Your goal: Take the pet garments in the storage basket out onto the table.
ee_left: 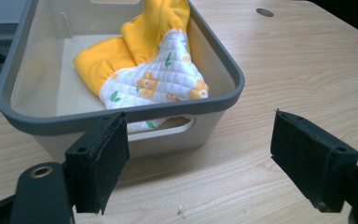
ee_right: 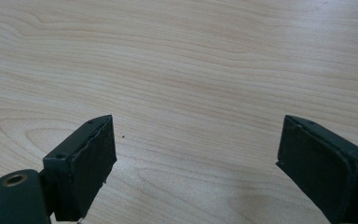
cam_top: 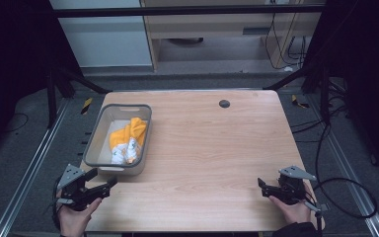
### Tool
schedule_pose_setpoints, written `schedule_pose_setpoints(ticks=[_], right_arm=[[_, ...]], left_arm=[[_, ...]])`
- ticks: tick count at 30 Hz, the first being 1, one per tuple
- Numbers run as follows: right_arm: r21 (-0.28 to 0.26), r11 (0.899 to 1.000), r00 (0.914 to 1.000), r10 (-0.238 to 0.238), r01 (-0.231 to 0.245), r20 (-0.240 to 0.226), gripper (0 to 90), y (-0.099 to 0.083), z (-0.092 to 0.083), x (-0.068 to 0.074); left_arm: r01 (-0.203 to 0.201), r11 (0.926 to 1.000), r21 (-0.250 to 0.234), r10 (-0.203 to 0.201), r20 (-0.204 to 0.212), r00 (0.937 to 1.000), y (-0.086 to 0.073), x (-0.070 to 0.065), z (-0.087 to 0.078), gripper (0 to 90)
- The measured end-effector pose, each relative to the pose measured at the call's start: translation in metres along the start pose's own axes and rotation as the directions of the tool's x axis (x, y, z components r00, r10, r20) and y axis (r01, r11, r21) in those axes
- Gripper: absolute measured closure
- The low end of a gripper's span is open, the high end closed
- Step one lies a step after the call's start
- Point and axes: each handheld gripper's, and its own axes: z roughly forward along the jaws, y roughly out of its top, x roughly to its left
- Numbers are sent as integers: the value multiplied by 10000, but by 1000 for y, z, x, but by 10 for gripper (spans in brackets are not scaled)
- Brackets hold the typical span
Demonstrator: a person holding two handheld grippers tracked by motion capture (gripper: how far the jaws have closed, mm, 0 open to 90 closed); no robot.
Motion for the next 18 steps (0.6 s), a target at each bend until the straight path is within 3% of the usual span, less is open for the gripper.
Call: schedule_pose_setpoints(ticks=[18], right_arm=[[-1,10000,10000,-68,68,52,115,0,1,0]], left_arm=[[-244,9997,66,243,153,9996,27,-3,5,188]])
